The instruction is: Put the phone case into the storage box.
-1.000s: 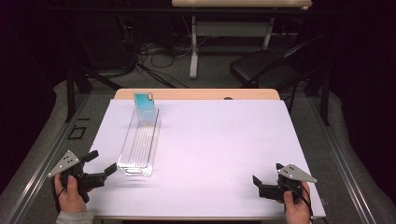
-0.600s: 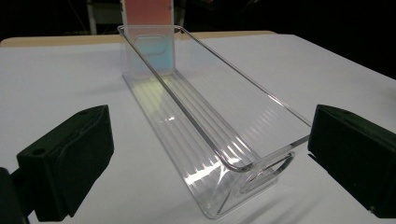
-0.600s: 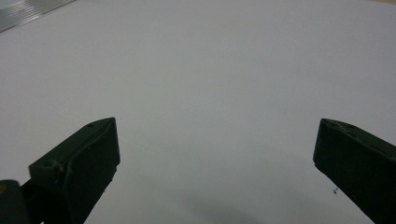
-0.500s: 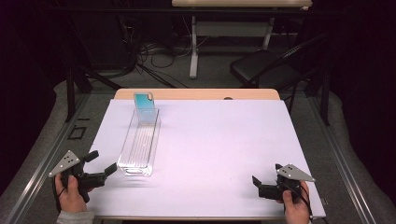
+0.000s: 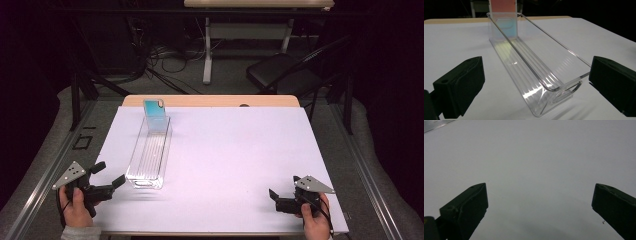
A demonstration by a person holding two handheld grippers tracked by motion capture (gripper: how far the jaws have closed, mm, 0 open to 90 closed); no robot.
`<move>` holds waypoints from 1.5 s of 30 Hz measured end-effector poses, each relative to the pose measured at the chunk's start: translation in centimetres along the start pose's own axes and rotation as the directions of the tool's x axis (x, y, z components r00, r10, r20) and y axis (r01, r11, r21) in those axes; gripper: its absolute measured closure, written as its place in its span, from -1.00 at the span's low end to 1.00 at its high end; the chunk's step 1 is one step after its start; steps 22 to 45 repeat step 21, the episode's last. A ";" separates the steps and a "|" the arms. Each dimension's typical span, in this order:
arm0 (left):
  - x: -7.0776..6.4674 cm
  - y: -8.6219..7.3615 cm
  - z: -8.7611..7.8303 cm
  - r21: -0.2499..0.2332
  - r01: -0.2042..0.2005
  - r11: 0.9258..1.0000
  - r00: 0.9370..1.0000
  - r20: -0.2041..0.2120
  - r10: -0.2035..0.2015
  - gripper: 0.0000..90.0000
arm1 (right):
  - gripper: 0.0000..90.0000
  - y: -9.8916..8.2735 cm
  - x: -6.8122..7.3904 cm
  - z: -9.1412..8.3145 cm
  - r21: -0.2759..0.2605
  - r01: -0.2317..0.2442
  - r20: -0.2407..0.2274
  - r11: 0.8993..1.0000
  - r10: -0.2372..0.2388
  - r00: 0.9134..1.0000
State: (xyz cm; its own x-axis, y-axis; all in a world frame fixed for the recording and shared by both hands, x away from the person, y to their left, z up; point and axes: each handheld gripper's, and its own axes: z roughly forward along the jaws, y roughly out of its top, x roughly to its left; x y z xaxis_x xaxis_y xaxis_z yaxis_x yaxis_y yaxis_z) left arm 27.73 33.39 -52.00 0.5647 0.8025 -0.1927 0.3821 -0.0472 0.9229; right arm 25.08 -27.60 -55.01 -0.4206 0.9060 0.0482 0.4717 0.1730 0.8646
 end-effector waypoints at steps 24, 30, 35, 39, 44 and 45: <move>0.2 -0.1 0.0 0.000 0.011 1.000 1.000 -0.004 -0.011 -0.99 | -0.98 0.0 0.0 -0.1 -0.005 -0.003 0.002 1.000 0.003 1.000; 0.2 -0.1 0.0 0.000 0.011 1.000 1.000 -0.004 -0.011 -0.99 | -0.98 0.0 0.0 -0.1 -0.005 -0.003 0.002 1.000 0.003 1.000; 0.2 -0.1 0.0 0.000 0.011 1.000 1.000 -0.004 -0.011 -0.99 | -0.98 0.0 0.0 -0.1 -0.005 -0.003 0.002 1.000 0.003 1.000; 0.2 -0.1 0.0 0.000 0.011 1.000 1.000 -0.004 -0.011 -0.99 | -0.98 0.0 0.0 -0.1 -0.005 -0.003 0.002 1.000 0.003 1.000; 0.2 -0.1 0.0 0.000 0.011 1.000 1.000 -0.004 -0.011 -0.99 | -0.98 0.0 0.0 -0.1 -0.005 -0.003 0.002 1.000 0.003 1.000; 0.2 -0.1 0.0 0.000 0.011 1.000 1.000 -0.004 -0.011 -0.99 | -0.98 0.0 0.0 -0.1 -0.005 -0.003 0.002 1.000 0.003 1.000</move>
